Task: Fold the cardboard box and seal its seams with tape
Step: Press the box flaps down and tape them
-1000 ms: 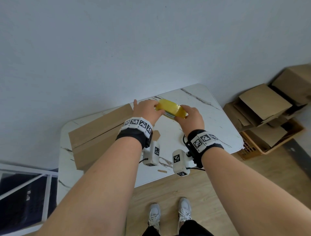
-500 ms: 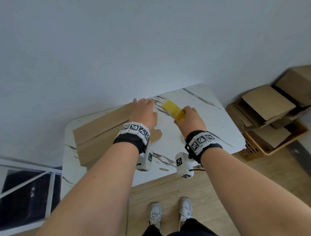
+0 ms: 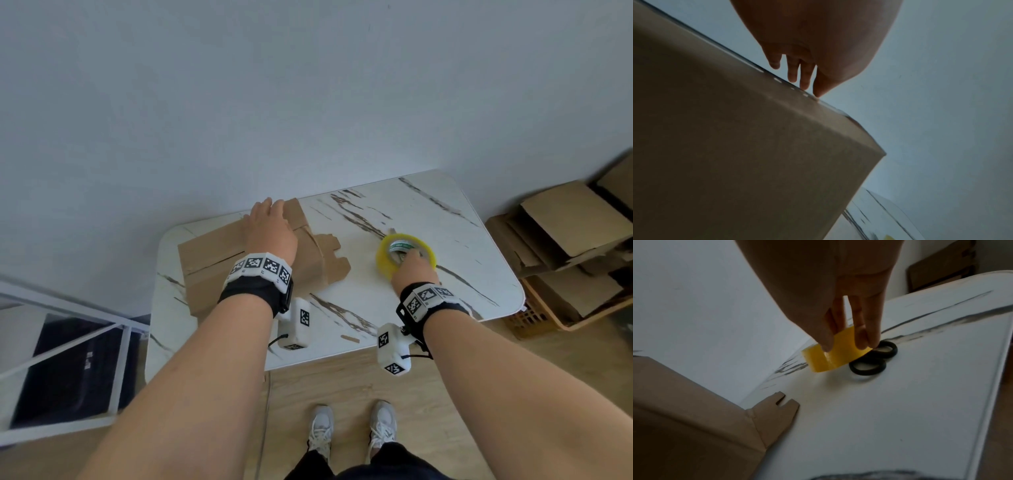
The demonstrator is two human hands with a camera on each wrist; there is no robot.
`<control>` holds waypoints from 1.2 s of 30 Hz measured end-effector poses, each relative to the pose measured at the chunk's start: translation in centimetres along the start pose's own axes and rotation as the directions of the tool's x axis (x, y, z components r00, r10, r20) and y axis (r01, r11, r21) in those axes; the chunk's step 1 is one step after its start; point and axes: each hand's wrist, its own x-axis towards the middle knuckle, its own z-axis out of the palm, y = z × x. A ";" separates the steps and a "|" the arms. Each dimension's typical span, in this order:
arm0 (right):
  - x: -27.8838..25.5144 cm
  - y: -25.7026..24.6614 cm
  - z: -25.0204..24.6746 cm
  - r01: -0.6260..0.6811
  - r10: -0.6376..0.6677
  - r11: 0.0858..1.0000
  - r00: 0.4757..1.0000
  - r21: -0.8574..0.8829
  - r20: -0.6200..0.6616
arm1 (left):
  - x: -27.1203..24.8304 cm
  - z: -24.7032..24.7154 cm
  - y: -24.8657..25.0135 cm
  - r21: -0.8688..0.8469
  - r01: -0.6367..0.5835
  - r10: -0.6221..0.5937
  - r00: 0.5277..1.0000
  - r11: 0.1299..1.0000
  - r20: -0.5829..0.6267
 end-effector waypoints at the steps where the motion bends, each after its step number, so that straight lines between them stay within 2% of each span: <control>1: -0.2 -0.1 0.1 -0.007 0.008 1.000 1.000 -0.018 0.030 | -0.1 0.0 -0.3 0.027 0.022 -0.022 1.000 0.999 0.010; 4: -0.6 -0.5 0.0 -0.006 0.013 0.998 0.994 -0.062 0.106 | -0.3 0.1 -1.2 0.097 0.089 -0.097 0.992 0.991 0.084; 6: -0.8 -1.4 -0.6 0.012 -0.009 0.999 0.997 -0.047 0.076 | -0.6 0.3 -1.6 0.107 0.088 -0.102 0.987 0.990 0.127; 9: -1.1 -4.1 -1.5 0.146 -0.138 0.974 0.989 0.171 -0.056 | -1.2 0.9 -2.3 0.095 0.051 -0.064 0.989 0.994 0.131; 11: -1.3 -6.5 -1.7 0.217 -0.235 0.898 0.972 0.384 0.000 | -1.5 1.3 -2.6 0.080 0.041 -0.050 0.992 0.996 0.116; 13: -1.7 -8.8 -1.5 0.143 -0.271 0.804 0.952 0.577 0.141 | -1.8 1.7 -2.8 0.083 0.033 -0.041 0.994 0.996 0.101; 16: -2.4 -10.7 -0.8 -0.036 -0.250 0.729 0.916 0.683 0.315 | -2.0 2.1 -2.9 0.096 0.028 -0.036 0.995 0.995 0.088; 18: -2.6 -11.1 0.0 -0.061 -0.254 0.707 0.908 0.704 0.333 | -1.9 2.3 -3.1 0.098 0.032 -0.041 0.995 0.995 0.089; 21: -2.7 -11.1 0.6 -0.034 -0.263 0.639 0.929 0.769 0.260 | -1.7 2.5 -3.1 0.094 0.032 -0.040 0.996 0.995 0.086; 23: -2.7 -11.5 0.8 -0.011 -0.251 0.661 0.939 0.750 0.235 | -1.7 2.6 -3.1 0.089 0.027 -0.035 0.996 0.996 0.086; 29: -2.4 -13.0 0.9 0.017 -0.192 0.806 0.953 0.592 0.233 | -1.6 2.8 -3.2 0.094 0.019 -0.026 0.997 0.995 0.075; 33: -2.7 -12.7 1.0 -0.023 -0.167 0.751 0.960 0.660 0.224 | -1.6 2.9 -3.1 0.091 0.027 -0.033 0.997 0.995 0.074; 34: -2.6 -12.5 1.0 0.018 -0.185 0.758 0.964 0.652 0.189 | -1.6 2.9 -3.1 0.089 0.028 -0.034 0.997 0.996 0.075; 36: -2.6 -12.2 0.9 0.203 -0.262 0.821 0.964 0.533 0.037 | -1.5 2.9 -3.1 0.082 0.030 -0.037 0.996 0.996 0.083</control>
